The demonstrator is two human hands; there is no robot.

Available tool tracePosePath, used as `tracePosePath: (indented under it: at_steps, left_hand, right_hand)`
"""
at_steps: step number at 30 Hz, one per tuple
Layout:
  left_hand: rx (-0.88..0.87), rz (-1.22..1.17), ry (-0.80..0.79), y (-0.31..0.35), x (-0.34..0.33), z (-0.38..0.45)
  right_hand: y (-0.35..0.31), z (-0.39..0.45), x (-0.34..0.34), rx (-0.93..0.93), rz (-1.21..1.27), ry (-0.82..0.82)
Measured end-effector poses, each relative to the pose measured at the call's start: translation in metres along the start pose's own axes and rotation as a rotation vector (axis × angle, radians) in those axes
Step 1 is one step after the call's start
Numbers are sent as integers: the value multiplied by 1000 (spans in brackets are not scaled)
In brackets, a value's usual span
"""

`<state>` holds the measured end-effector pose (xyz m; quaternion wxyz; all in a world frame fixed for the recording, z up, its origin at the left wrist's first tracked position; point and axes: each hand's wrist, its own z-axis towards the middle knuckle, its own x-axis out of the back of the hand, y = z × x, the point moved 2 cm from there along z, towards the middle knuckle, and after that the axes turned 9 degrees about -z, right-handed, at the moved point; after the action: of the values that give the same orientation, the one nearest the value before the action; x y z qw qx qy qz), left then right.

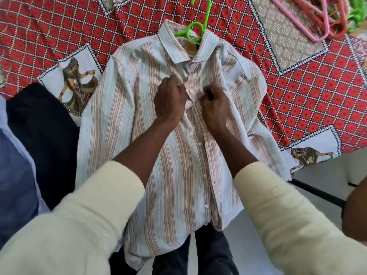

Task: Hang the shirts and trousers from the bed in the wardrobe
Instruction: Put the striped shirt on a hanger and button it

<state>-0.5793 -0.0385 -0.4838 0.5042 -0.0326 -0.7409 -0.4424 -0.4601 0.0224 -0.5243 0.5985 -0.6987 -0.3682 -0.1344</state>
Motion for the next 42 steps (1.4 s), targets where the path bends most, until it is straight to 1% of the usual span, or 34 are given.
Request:
tracePosePath:
  at_steps: [1,2,3,5,7,9,11,15,18,20,22,24,27,29,31,33,37,39,42]
  left_hand:
    - [6,-65,47,-2,1,-13]
    - [17,-109,55,-4,2,-28]
    - [27,-124,27,-9,0,-45]
    - [69,-149,-85,-23,-6,-76]
    - [158,-264,-129,-39,-10,-95]
    - [315,-437,-112,-47,-7,-97]
    - [425,-535,-145,-46,-4,-90]
    - [435,-518,-226,-42,1,-84]
    - [446,-529,-239,-41,2,-83]
    - [439,-557,-223,-39,3,-83]
    - [418,-572,-202,-36,2,-84]
    - [383,-551,-174,-35,-2,-86]
    - [301,-466,-131,-34,-7,-89]
    - [212,-365,-93,-34,-9,-92]
    - [161,-296,-63,-31,-9,-94]
    - [177,-303,-56,-31,-9,-92]
    - [324,-514,-161,-33,-4,-88]
    - [385,-638,-170,-37,1,-91]
    - [386,-720,-156,-40,2,-95]
  right_hand:
    - [4,-11,2,54,-59,78]
    - [7,-23,5,107,-109,121]
    - [12,-36,6,165,-167,142]
    - [23,-62,8,263,-310,126]
    - [29,-79,12,275,-387,92]
    - [28,-84,17,232,-417,115]
    - [20,-81,20,199,-469,151]
    - [10,-86,15,347,-650,150]
    - [9,-86,12,299,-633,108]
    - [7,-84,11,237,-619,126]
    - [5,-83,13,160,-530,113]
    - [4,-79,18,34,-299,7]
    - [-2,-72,24,-245,77,-175]
    - [-6,-74,26,-332,206,-244]
    - [-10,-78,26,-334,259,-275]
    - [-12,-78,22,-328,278,-296]
    - [-11,-77,13,-400,336,-341]
    - [-11,-78,12,-450,395,-332]
    - [-13,-79,11,-505,454,-303]
